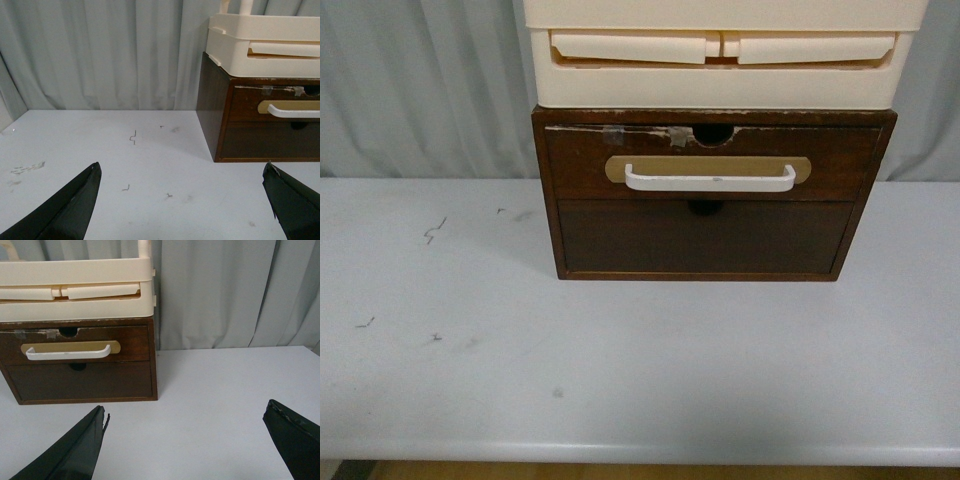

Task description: Open drawer

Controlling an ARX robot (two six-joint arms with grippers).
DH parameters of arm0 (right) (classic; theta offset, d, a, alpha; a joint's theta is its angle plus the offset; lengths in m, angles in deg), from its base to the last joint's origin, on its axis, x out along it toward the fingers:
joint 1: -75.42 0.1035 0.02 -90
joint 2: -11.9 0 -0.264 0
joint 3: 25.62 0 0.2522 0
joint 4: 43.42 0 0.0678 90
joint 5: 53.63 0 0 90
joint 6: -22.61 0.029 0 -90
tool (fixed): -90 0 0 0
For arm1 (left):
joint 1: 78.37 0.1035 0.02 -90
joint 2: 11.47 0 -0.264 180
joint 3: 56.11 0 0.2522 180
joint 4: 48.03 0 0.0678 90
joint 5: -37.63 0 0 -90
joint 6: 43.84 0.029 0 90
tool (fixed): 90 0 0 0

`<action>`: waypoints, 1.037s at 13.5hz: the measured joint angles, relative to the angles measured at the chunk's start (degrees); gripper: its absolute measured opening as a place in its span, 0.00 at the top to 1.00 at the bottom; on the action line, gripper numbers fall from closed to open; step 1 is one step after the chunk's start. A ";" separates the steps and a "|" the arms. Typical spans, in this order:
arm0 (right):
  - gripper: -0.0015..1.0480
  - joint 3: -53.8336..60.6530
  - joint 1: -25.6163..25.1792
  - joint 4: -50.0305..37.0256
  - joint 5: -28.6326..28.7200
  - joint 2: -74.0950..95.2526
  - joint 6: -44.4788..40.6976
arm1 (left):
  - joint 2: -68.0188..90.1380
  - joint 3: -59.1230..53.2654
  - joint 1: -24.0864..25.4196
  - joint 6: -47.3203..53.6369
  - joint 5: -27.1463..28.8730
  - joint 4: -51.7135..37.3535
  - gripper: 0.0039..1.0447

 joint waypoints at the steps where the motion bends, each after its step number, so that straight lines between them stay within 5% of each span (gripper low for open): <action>1: 0.06 0.00 0.00 0.00 0.02 0.00 -0.02 | 0.00 0.00 0.00 0.00 0.02 0.00 0.06; 14: 0.06 0.00 0.00 0.00 0.00 0.00 0.00 | 0.00 0.00 0.00 0.00 0.00 0.00 0.06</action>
